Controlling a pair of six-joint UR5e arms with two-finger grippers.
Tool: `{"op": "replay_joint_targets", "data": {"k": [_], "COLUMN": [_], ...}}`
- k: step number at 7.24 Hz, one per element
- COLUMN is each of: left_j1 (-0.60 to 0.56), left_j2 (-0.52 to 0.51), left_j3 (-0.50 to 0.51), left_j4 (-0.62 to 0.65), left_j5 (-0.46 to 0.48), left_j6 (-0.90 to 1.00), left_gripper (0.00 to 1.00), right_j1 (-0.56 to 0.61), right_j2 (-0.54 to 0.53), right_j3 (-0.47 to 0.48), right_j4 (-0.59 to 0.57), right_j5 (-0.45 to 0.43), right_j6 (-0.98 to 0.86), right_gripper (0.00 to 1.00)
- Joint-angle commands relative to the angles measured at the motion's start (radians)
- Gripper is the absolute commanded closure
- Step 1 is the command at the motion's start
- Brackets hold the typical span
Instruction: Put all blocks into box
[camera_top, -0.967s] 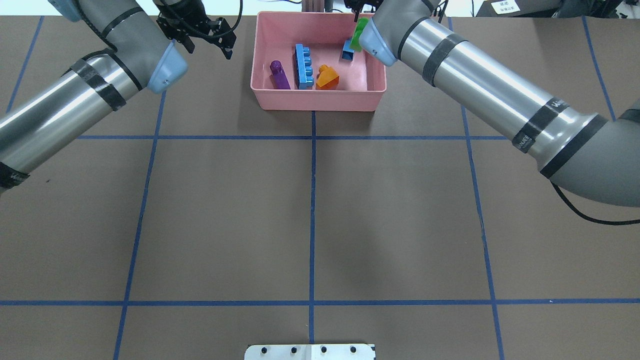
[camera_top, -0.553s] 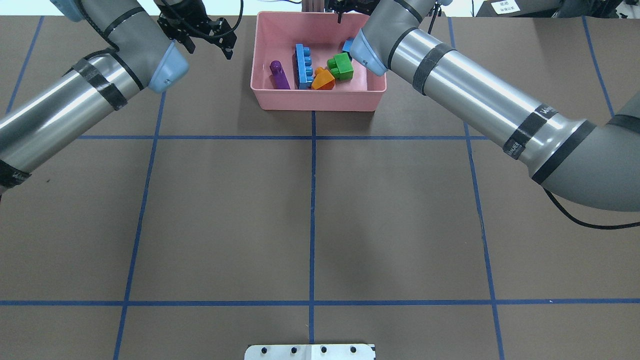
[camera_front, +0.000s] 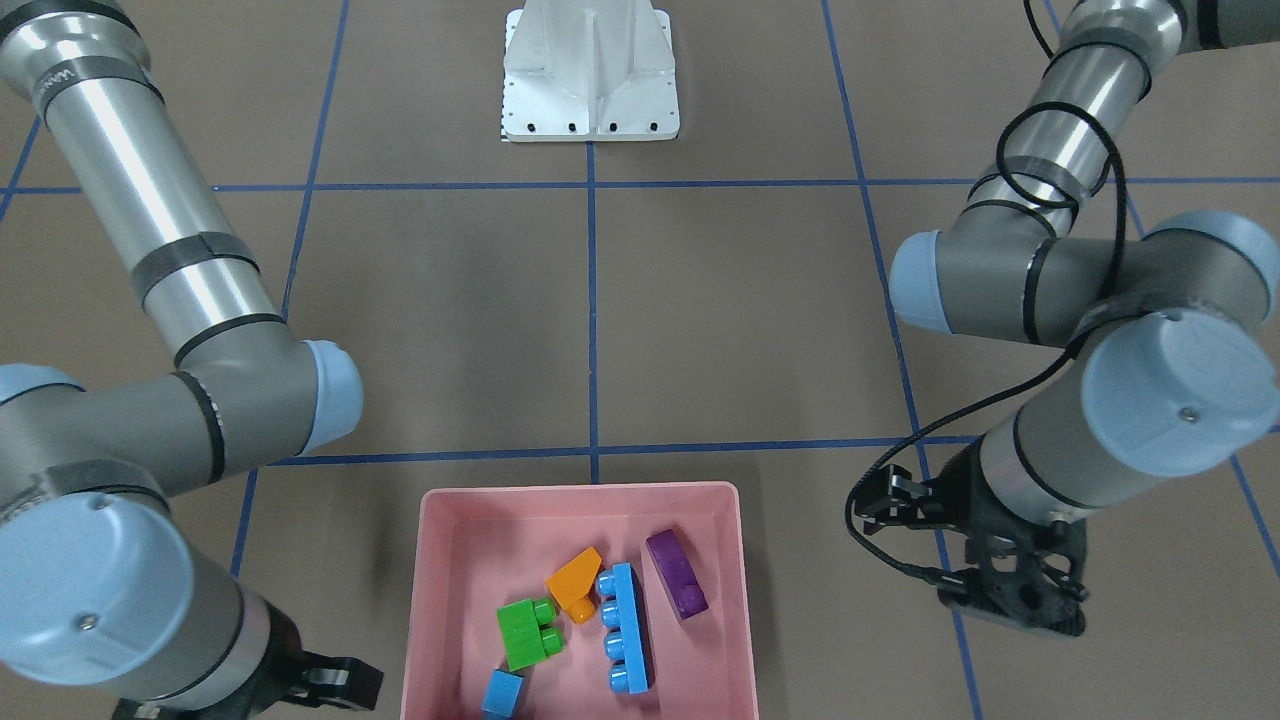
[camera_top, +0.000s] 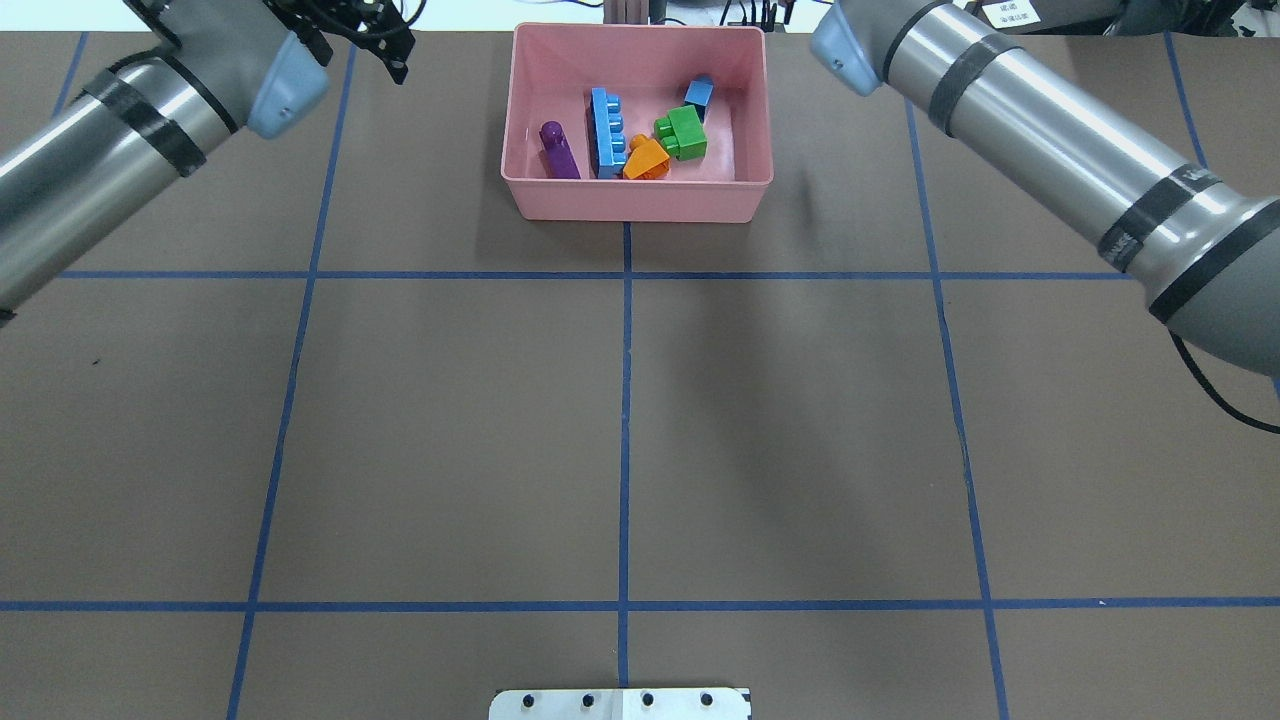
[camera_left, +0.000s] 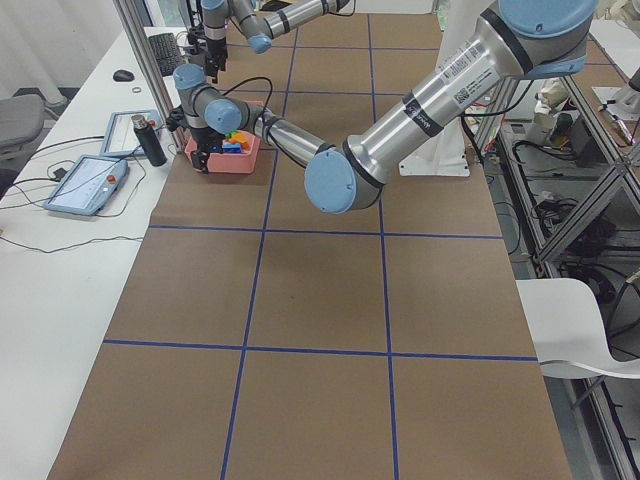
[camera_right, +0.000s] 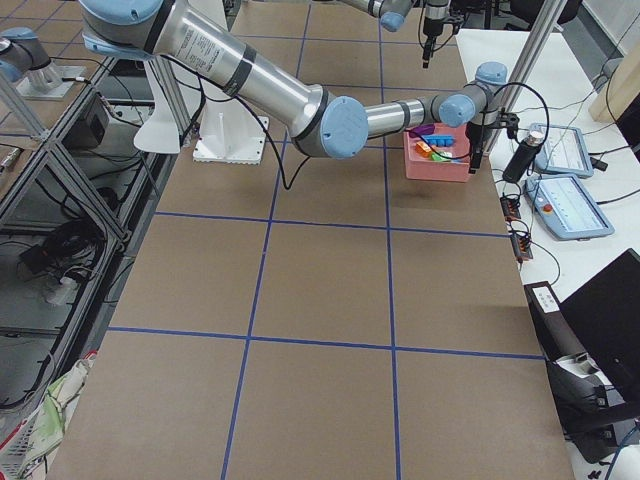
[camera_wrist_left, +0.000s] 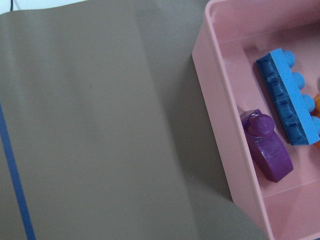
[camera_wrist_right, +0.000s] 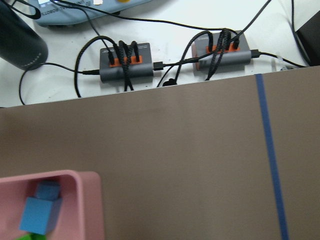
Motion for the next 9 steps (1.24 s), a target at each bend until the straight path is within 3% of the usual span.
{"op": "replay_joint_targets", "data": {"k": [1, 2, 3, 4, 5, 9], "left_j1": [-0.151, -0.220, -0.256, -0.265, -0.279, -0.336], "left_j2": [0.050, 0.106, 0.256, 0.465, 0.536, 0.715], "left_j3": [-0.026, -0.049, -0.145, -0.305, -0.351, -0.399], "left_j4": [0.164, 0.213, 0.206, 0.198, 0.185, 0.195], "left_j5": [-0.004, -0.004, -0.003, 0.003, -0.007, -0.009], "left_j6": [0.330, 0.465, 0.544, 0.544, 0.541, 0.544], "left_gripper": [0.00, 0.00, 0.00, 0.00, 0.00, 0.00], "right_j1": [0.095, 0.149, 0.201, 0.247, 0.296, 0.414], "right_j2": [-0.254, -0.426, -0.586, -0.751, -0.893, -1.289], "right_j3": [0.322, 0.541, 0.747, 0.918, 1.012, 1.171], "right_j4": [-0.162, -0.268, -0.372, -0.438, -0.441, -0.421], "right_j5": [0.059, 0.095, 0.098, 0.098, 0.107, 0.123], "right_j6": [-0.197, -0.337, -0.459, -0.584, -0.644, -0.816], "right_gripper": [0.00, 0.00, 0.00, 0.00, 0.00, 0.00]}}
